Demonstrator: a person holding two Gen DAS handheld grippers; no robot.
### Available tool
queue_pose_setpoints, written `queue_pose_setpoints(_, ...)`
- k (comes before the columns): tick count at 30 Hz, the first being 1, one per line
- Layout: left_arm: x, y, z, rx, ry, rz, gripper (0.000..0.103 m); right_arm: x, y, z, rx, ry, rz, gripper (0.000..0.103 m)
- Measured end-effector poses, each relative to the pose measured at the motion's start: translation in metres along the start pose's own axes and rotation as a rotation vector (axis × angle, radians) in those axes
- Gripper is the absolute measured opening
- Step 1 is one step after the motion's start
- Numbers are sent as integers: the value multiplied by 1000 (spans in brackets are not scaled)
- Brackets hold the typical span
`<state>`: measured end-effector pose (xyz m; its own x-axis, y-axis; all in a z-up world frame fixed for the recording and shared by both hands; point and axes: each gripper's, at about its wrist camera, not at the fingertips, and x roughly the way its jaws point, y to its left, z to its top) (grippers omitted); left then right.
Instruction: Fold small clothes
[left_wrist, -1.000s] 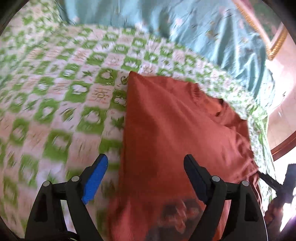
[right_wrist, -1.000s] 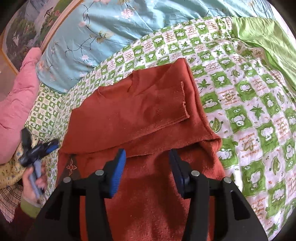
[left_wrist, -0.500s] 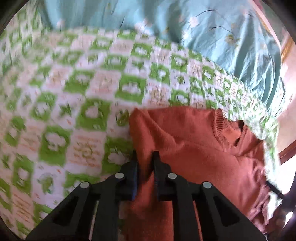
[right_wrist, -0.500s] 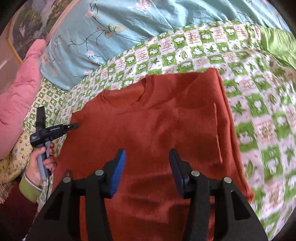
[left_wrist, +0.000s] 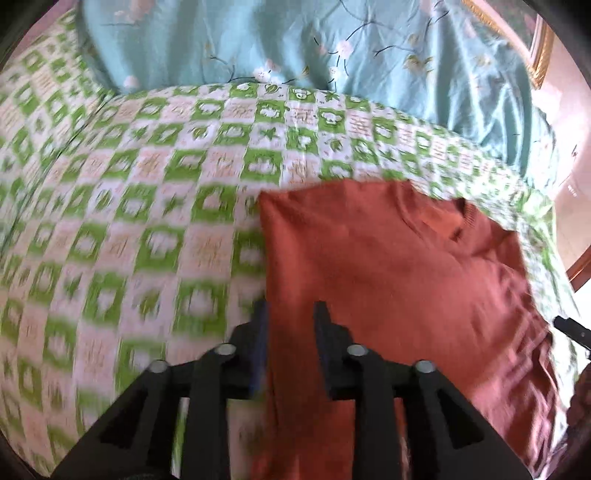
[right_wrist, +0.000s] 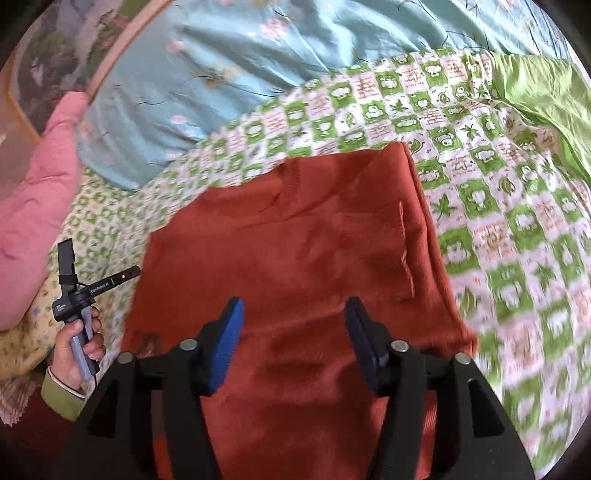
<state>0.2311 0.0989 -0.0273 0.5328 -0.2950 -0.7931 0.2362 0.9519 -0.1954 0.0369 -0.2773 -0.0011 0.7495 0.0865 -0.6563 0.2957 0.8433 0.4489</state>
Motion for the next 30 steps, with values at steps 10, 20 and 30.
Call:
queue_pose_setpoints(10,-81,-3,-107,-48,7,-10,57,-36,17,-56,15,13,47,65)
queue_pose_setpoints(20,-127,-20,-180,-20,17,-47,67,-63,33,-112,-62,79,70,71)
queue_pose_setpoints(30,-169,-10,-239,-27,32,-53,70,-115,-1,-158,-47,52,17,74)
